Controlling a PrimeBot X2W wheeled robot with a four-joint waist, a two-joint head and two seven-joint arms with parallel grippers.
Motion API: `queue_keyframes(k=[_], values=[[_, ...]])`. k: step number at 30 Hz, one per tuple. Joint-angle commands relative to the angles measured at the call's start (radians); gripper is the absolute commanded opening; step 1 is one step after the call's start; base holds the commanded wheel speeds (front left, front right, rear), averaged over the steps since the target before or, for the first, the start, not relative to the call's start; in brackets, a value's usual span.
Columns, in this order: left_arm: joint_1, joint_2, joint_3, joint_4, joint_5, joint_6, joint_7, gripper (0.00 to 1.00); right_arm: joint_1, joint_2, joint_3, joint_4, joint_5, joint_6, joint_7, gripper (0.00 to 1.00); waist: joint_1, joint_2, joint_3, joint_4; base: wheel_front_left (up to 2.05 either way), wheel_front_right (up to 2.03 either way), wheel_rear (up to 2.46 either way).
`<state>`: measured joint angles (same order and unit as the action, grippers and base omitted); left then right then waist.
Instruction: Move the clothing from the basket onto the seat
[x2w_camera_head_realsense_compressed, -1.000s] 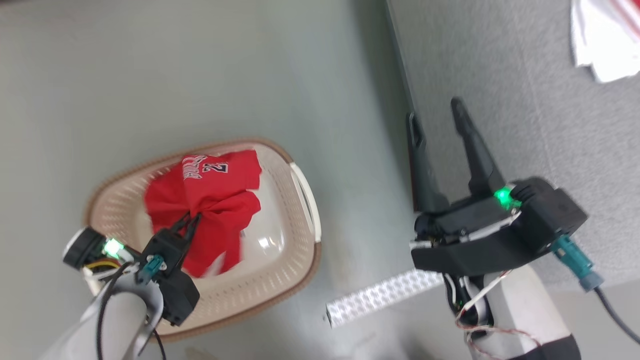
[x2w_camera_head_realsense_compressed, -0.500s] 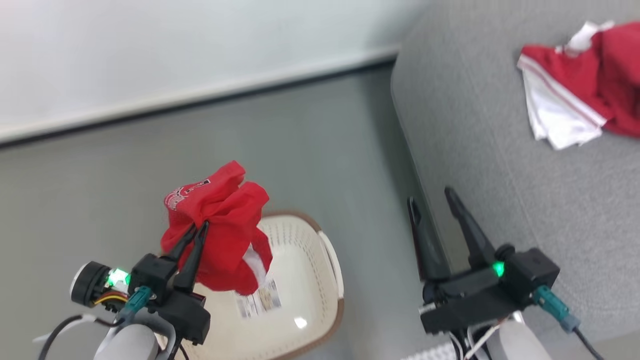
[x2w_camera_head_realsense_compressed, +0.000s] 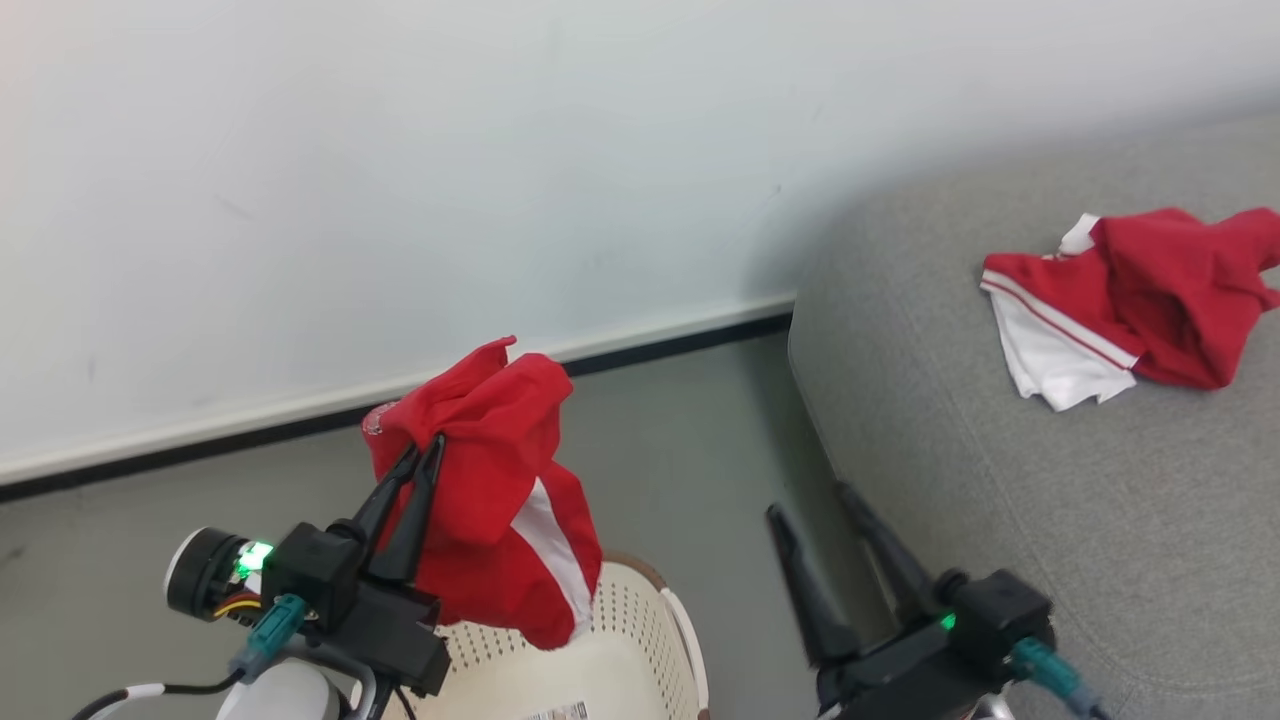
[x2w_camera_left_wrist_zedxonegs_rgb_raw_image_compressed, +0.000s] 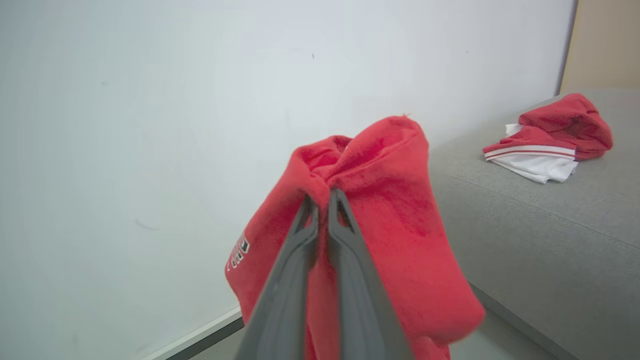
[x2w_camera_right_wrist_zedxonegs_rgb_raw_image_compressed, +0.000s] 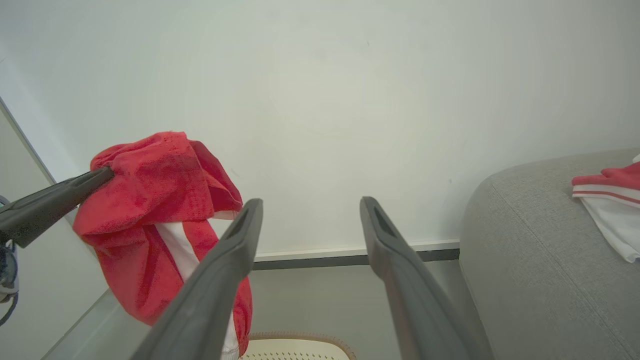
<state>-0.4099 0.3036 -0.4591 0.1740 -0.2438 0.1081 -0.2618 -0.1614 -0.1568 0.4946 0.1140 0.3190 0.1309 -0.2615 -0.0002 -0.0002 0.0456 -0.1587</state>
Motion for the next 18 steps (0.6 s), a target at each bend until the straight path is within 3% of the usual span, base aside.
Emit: queue_keyframes(k=[1,12,18], values=[[0.016,-0.005,0.004,-0.007,0.01,-0.004,-0.005,0.0,0.011,-0.01,0.019,0.002,0.01,0.0,-0.004,1.0,0.0002,0.0002,-0.063,-0.009,0.0,0.0,0.0],[-0.043,-0.065,-0.028,-0.038,0.064,-0.099,-0.005,0.0,-0.081,-0.081,0.19,0.04,0.018,0.0,-0.004,1.0,0.0002,0.0002,-0.093,-0.025,0.0,0.0,0.0],[-0.07,-0.107,-0.079,-0.061,0.09,-0.149,-0.005,0.0,-0.107,-0.09,0.211,0.067,0.025,0.0,-0.004,1.0,0.0002,0.0002,-0.091,-0.028,0.0,0.0,0.0]])
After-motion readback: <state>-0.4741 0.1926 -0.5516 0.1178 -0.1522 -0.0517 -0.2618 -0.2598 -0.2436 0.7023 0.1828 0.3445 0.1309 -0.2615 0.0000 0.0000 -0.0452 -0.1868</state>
